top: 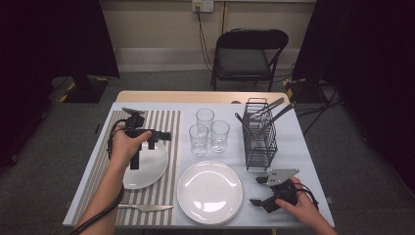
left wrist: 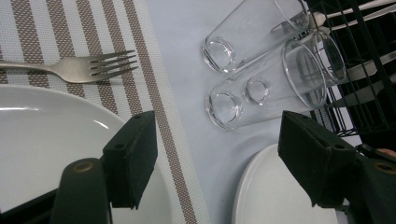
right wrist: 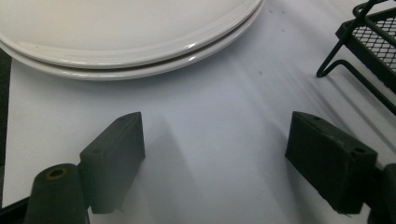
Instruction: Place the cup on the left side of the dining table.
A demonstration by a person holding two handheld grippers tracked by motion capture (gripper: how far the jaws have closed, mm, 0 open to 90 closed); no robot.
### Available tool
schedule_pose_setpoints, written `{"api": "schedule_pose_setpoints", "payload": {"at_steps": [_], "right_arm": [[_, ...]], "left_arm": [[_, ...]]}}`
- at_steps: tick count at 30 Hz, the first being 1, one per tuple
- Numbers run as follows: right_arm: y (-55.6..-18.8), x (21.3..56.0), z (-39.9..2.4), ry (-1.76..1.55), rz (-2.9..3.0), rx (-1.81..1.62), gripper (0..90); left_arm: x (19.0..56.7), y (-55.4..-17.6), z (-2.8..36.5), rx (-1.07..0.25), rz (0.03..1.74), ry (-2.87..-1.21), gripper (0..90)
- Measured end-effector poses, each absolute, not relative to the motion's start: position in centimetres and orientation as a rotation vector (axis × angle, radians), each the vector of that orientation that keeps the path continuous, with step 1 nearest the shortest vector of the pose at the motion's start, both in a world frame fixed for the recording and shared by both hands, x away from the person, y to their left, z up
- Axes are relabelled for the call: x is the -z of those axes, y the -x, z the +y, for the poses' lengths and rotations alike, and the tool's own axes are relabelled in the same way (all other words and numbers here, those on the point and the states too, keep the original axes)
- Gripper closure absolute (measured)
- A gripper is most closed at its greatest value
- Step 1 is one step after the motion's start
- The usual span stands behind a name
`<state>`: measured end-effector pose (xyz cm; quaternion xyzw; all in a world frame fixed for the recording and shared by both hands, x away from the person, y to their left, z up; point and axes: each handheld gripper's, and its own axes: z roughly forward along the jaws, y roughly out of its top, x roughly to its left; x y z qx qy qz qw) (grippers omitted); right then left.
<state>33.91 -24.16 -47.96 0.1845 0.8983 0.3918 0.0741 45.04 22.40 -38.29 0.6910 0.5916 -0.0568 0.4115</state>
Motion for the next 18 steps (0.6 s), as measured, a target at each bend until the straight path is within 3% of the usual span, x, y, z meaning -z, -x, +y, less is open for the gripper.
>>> {"api": "schedule_pose_setpoints", "payload": {"at_steps": [18], "right_arm": [[-33.9, 47.9, -24.2, -0.555, 2.695, -1.174, 18.4]], "left_arm": [[37.5, -45.9, 20.8, 0.150, 1.473, -1.752, 28.2]]}}
